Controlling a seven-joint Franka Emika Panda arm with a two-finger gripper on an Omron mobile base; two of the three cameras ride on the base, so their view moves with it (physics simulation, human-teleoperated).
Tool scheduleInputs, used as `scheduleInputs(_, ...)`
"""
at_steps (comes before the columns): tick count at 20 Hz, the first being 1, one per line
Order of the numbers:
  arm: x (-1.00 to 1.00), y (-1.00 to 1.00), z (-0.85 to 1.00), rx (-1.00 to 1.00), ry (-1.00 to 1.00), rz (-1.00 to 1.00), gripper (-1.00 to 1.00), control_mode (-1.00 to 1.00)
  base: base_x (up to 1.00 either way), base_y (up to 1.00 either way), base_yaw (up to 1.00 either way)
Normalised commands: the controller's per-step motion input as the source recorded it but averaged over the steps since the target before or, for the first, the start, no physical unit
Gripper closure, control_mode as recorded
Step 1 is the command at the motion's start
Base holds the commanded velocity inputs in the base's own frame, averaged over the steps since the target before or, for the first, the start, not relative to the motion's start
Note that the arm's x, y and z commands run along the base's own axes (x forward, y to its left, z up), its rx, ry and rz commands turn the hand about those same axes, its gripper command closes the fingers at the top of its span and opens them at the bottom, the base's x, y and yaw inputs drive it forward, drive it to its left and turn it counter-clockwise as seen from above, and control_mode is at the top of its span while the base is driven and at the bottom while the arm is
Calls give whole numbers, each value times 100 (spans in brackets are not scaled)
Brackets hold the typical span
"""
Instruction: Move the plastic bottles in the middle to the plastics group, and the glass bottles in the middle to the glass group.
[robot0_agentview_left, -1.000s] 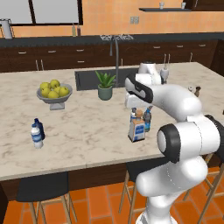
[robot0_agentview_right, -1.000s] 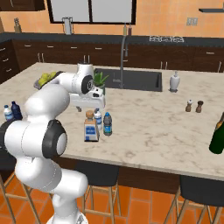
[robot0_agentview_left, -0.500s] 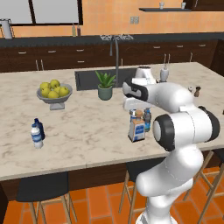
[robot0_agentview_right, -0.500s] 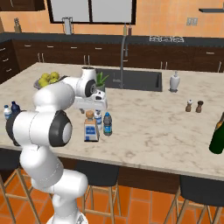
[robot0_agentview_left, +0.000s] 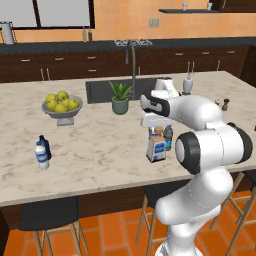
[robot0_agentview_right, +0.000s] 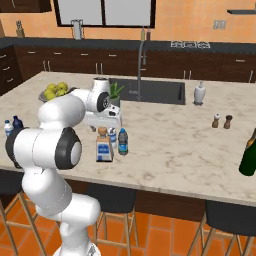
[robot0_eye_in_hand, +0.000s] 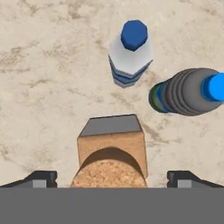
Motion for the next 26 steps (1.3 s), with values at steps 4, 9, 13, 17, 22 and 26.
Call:
scheduleInputs(4,6,0,-29,0,0,0,-100,-100,0,0,0)
scheduleInputs(9,2,5,-21,0,0,0,100,-100,0,0,0)
scheduleInputs(13,-29,-2,-9,0,0,-1,100,-100,0,0,0)
scheduleInputs(17,-62,-15,19,0,-13,-2,100,-100,0,0,0)
scheduleInputs(22,-55,-35,25,0,-10,2,100,-100,0,0,0)
scheduleInputs(26,-32,-61,31,0,0,1,100,-100,0,0,0)
